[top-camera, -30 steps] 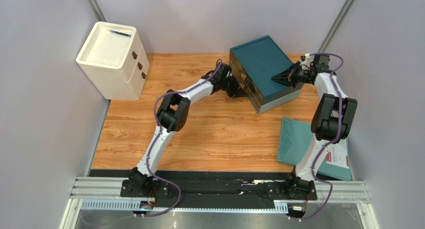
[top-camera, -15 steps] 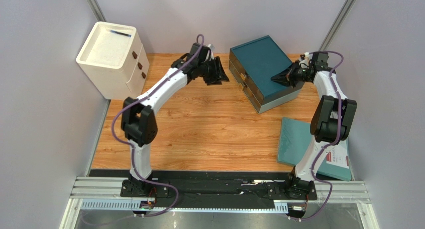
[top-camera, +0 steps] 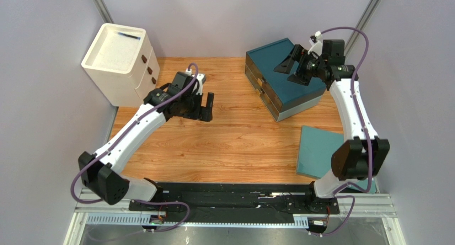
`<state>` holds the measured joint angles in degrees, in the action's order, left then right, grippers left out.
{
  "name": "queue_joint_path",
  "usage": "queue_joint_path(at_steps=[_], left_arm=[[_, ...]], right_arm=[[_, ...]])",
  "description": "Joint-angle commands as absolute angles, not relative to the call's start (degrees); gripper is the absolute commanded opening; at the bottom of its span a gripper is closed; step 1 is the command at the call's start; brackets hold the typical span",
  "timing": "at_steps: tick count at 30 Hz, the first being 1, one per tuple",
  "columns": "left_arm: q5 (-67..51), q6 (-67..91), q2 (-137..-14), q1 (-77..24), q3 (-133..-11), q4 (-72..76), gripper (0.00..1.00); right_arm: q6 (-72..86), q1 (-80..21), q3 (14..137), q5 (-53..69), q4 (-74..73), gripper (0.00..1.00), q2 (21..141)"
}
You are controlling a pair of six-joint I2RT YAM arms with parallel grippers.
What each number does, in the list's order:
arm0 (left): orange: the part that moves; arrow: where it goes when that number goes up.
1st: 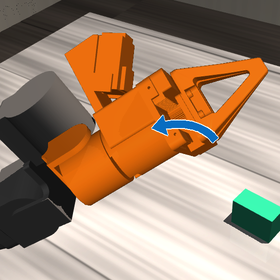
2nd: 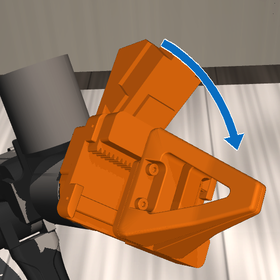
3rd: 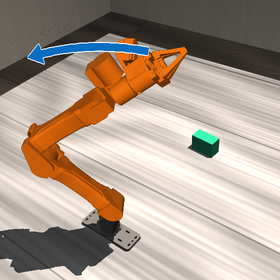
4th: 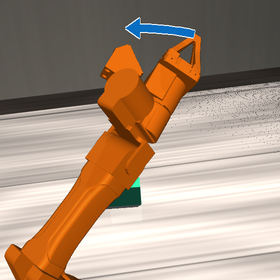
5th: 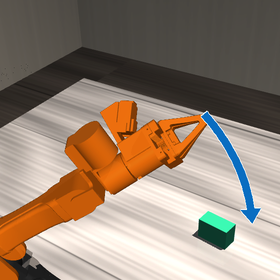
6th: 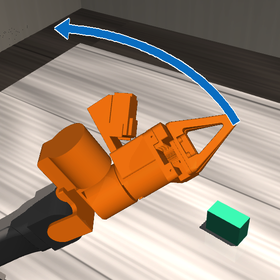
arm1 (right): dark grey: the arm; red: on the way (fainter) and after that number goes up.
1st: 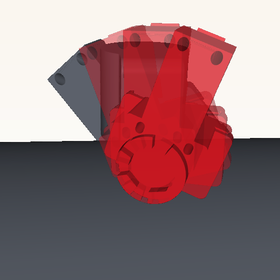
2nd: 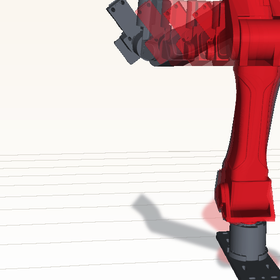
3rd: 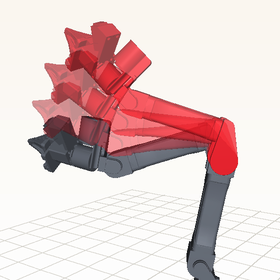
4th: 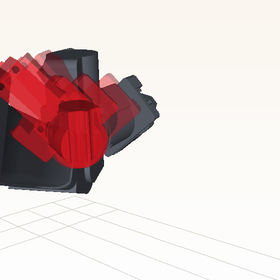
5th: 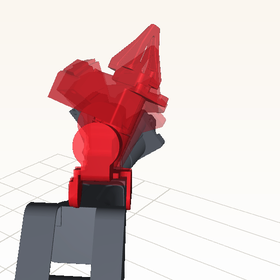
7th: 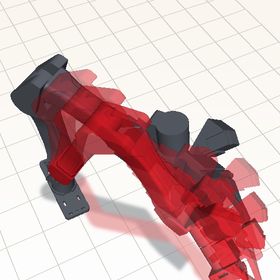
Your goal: Organize the makeup
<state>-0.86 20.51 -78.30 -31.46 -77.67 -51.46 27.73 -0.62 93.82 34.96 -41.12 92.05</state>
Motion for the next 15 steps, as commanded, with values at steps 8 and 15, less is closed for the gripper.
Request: queue_joint_path(at_steps=[8, 15], left_arm=[[3.43, 16.34, -67.95, -31.46, -76.65, -56.87, 1.00], [-1.67, 21.52, -57.33, -31.46, -67.77, -53.96, 0.99]], right_arm=[[16.44, -13.35, 87.72, -2.93, -42.71, 1.00, 68.06], [16.87, -15.91, 80.25, -15.46, -48.59, 1.00, 56.01]])
